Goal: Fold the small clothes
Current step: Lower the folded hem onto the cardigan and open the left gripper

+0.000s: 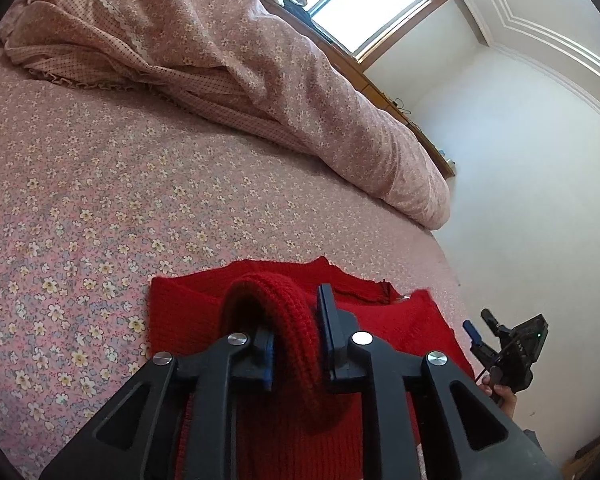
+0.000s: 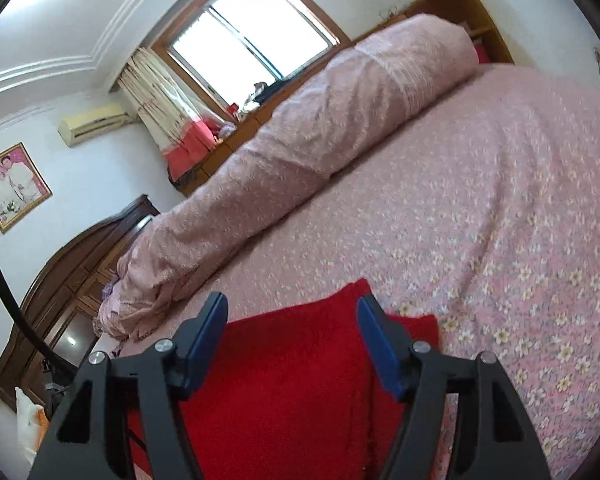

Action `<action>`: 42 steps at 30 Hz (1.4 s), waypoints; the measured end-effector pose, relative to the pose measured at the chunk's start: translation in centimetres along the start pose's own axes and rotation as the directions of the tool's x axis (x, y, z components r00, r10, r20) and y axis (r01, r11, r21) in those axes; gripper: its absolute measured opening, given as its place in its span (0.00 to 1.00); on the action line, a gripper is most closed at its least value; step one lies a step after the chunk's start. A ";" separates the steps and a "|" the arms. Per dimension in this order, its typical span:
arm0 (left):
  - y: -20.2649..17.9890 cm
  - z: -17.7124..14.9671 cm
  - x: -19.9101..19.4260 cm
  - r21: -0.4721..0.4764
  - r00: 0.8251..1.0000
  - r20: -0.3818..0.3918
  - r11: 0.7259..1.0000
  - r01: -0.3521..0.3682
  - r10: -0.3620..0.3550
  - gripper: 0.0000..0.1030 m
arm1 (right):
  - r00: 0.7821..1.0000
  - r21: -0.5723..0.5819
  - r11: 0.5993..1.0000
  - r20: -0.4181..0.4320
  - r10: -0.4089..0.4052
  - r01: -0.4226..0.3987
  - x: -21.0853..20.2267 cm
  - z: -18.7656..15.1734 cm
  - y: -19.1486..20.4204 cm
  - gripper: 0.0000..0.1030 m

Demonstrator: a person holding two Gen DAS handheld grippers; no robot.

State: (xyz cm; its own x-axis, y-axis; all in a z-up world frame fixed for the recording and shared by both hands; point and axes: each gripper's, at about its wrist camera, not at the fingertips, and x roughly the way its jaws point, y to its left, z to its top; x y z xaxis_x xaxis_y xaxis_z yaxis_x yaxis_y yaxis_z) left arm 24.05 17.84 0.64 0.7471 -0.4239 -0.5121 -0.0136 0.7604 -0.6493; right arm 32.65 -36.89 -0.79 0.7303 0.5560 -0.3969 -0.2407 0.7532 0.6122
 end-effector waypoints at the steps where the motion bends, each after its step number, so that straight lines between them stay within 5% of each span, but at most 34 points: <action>1: 0.0 0.1 -0.2 -0.001 1.000 0.007 1.000 -0.006 0.006 0.14 | 1.000 -0.014 1.000 -0.008 -0.002 0.002 0.1 -0.1 0.2 0.69; 7: 1.0 0.3 -2.1 -0.039 0.993 0.109 0.998 -0.049 0.053 0.37 | 0.999 -0.116 0.993 -0.043 -0.016 0.010 0.7 -0.9 1.9 0.69; 9: 1.5 0.5 -2.2 -0.055 0.993 0.107 0.997 -0.050 0.055 0.37 | 0.998 -0.129 0.992 -0.055 -0.020 0.013 0.9 -1.0 2.1 0.69; 16: 1.7 -0.9 -1.2 -0.021 0.994 -0.008 0.994 -0.111 0.111 0.44 | 0.997 -0.156 0.988 -0.072 -0.023 0.012 0.4 -1.1 2.3 0.69; 22: 2.0 -2.4 0.3 0.040 0.969 -0.093 0.974 -0.224 0.227 0.45 | 0.993 -0.211 0.977 -0.105 -0.060 0.036 -1.4 -1.8 1.7 0.69; 27: 1.5 -3.2 0.9 0.043 0.977 -0.118 0.984 -0.171 0.175 0.45 | 0.974 -0.237 0.971 -0.213 -0.073 0.021 -1.7 -3.7 0.7 0.68; 30: 1.1 -3.8 1.0 0.064 0.975 -0.133 0.983 -0.172 0.179 0.45 | 0.963 -0.246 0.967 -0.243 -0.120 0.058 -1.5 -4.3 0.1 0.59; 33: 0.9 -4.5 1.1 0.074 0.973 -0.142 0.982 -0.173 0.182 0.45 | 0.962 -0.213 0.977 -0.261 -0.079 0.022 -1.6 -4.2 -0.4 0.45; 36: 0.4 -4.9 1.5 0.117 0.968 -0.137 0.973 -0.197 0.212 0.06 | 0.960 -0.240 0.971 -0.264 -0.090 0.025 -1.5 -4.4 0.1 0.16; 42: 0.6 -5.4 0.8 0.108 0.967 -0.169 0.979 -0.173 0.190 0.02 | 0.964 -0.316 0.946 -0.219 -0.151 0.076 -2.6 -5.1 1.1 0.10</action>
State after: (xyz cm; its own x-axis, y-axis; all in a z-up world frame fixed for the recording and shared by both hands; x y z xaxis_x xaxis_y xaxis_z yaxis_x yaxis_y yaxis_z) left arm 21.05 15.33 -3.14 0.6078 -0.3485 -0.7135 -0.0713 0.8709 -0.4862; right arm 27.27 -35.74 -2.59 0.5999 0.4997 -0.6248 -0.3744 0.8655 0.3327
